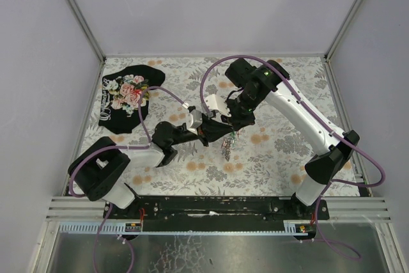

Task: Remove the keys from the keyring
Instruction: Remove the key from the keyring.

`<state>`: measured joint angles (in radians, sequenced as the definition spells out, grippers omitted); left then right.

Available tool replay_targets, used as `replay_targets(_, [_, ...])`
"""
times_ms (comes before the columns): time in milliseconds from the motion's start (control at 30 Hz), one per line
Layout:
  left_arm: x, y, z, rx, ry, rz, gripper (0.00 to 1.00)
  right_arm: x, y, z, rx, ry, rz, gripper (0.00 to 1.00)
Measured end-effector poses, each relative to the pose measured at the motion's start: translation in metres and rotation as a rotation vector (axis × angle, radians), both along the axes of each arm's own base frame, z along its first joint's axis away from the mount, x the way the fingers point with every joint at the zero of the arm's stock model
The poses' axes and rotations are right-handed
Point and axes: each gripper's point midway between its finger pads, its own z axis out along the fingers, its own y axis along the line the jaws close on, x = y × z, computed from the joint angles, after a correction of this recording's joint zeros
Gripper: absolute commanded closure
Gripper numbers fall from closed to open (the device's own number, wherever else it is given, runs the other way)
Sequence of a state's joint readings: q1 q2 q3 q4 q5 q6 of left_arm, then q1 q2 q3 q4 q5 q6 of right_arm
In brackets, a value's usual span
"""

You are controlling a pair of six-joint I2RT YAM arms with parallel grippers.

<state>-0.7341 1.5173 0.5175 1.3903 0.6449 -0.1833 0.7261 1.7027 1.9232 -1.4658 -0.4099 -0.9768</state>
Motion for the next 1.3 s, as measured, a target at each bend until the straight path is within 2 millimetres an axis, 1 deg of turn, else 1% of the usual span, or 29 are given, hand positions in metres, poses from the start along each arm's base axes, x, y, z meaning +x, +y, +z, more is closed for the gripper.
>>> replay_targets(33, [0.000, 0.000, 0.000, 0.000, -0.001, -0.002, 0.93, 0.000, 0.000, 0.000, 0.000, 0.001, 0.001, 1.00])
replay_targets(67, [0.000, -0.001, 0.001, 0.000, -0.002, -0.004, 0.99, -0.001, 0.000, 0.000, -0.001, 0.002, 0.000, 1.00])
replay_targets(100, [0.000, -0.001, 0.001, 0.000, -0.003, -0.004, 1.00, -0.001, 0.000, 0.000, -0.001, 0.003, 0.001, 0.99])
replay_targets(200, [-0.002, -0.002, 0.000, 0.007, -0.005, -0.019, 1.00, -0.001, -0.001, 0.000, -0.004, 0.004, 0.000, 0.94])
replay_targets(267, [-0.003, -0.002, 0.000, 0.010, -0.006, -0.025, 1.00, -0.002, -0.001, 0.000, -0.005, 0.006, 0.000, 0.86])
replay_targets(367, [-0.003, -0.002, 0.001, 0.007, -0.004, -0.023, 1.00, -0.002, -0.001, 0.001, -0.003, 0.010, -0.001, 0.78])
replay_targets(533, [-0.005, 0.003, -0.009, 0.010, 0.036, -0.008, 1.00, -0.006, 0.006, 0.003, 0.035, 0.031, 0.006, 0.65])
replay_targets(633, [-0.006, 0.007, -0.010, -0.001, 0.059, -0.001, 1.00, -0.006, 0.008, 0.006, 0.072, 0.056, -0.002, 0.61])
replay_targets(700, [-0.006, 0.011, -0.006, -0.019, 0.067, 0.009, 1.00, -0.004, 0.009, 0.010, 0.115, 0.083, -0.021, 0.59])
replay_targets(800, [-0.008, 0.016, 0.004, -0.051, 0.062, 0.014, 1.00, 0.001, 0.008, 0.020, 0.205, 0.127, -0.061, 0.59])
replay_targets(833, [-0.009, 0.017, 0.009, -0.065, 0.056, 0.017, 1.00, -0.002, 0.011, 0.025, 0.252, 0.145, -0.061, 0.58])
replay_targets(867, [-0.010, 0.019, 0.014, -0.078, 0.053, 0.019, 1.00, 0.002, 0.007, 0.028, 0.280, 0.152, -0.084, 0.57])
replay_targets(1000, [-0.012, 0.025, 0.034, -0.129, 0.041, 0.035, 1.00, -0.006, 0.005, 0.041, 0.410, 0.191, -0.121, 0.53])
replay_targets(1133, [-0.013, 0.035, 0.058, -0.201, 0.033, 0.065, 1.00, -0.011, 0.011, 0.061, 0.542, 0.197, -0.135, 0.50])
replay_targets(1300, [-0.012, 0.051, 0.090, -0.308, 0.041, 0.118, 1.00, -0.008, 0.024, 0.087, 0.675, 0.178, -0.129, 0.49])
